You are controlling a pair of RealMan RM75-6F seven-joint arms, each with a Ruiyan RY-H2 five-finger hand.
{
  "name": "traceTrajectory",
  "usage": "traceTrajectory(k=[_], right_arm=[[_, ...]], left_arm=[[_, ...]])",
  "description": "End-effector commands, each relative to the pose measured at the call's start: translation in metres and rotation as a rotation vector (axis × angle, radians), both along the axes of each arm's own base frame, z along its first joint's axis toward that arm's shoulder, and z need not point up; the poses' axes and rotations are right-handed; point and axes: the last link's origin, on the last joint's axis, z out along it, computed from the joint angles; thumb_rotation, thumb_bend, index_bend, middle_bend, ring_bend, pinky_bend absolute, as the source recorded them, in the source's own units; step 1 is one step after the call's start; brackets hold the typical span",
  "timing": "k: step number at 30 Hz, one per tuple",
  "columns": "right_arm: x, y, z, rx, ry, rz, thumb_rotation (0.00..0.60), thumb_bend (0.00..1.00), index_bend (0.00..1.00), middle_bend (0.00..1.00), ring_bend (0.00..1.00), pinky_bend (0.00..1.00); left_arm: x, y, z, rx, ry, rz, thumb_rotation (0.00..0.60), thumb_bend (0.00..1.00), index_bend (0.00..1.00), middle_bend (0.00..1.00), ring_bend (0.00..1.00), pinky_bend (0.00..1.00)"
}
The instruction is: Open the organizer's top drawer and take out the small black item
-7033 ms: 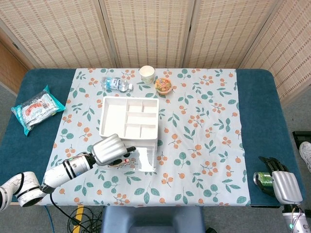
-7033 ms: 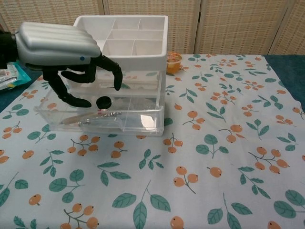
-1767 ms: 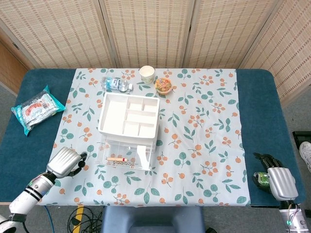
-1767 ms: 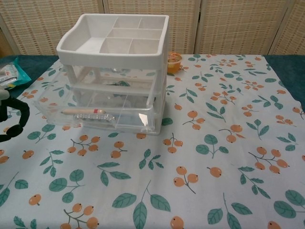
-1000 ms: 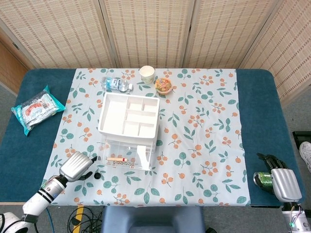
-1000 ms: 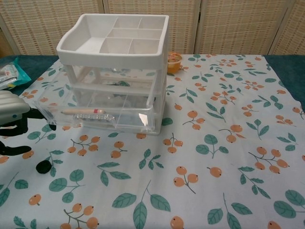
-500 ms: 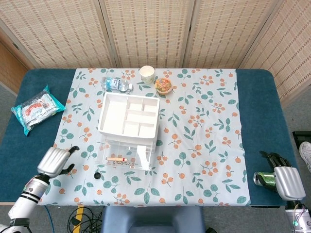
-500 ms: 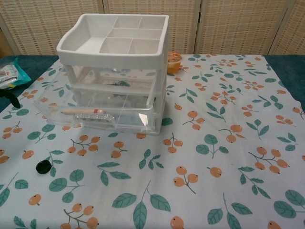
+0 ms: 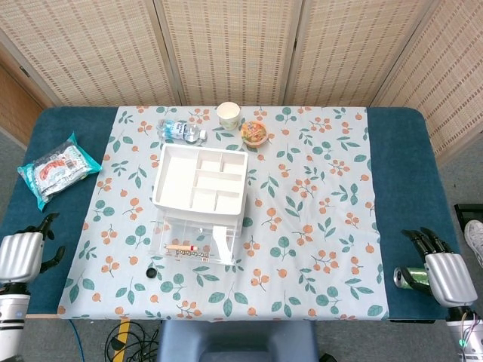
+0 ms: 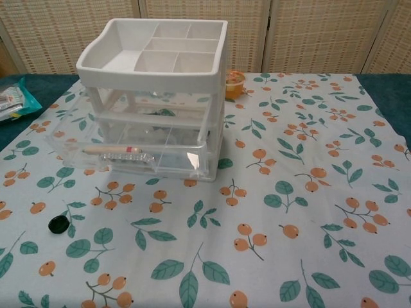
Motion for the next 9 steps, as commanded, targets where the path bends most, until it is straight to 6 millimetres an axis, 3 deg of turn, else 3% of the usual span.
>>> traceTrajectory(k=[1,9], right_arm=[[0.000,0.000,0.002,0.000,-0.002,-0.002,0.600,0.36,0.14,0.20,0.14,0.25],[0.004,0.003,0.004,-0.007,-0.008,0.008,0.600,0.36,0.14,0.20,0.14,0.24]], left_arm=[[0.004,-0.014,-0.005,0.002,-0.017,-0.016,0.600,0.32,0.18,0.48,0.44,0.51],[0.008,-0.028,-0.018,-0.001,-0.027,-0.053,0.600,0.32,0.18,0.48,0.44,0.51]])
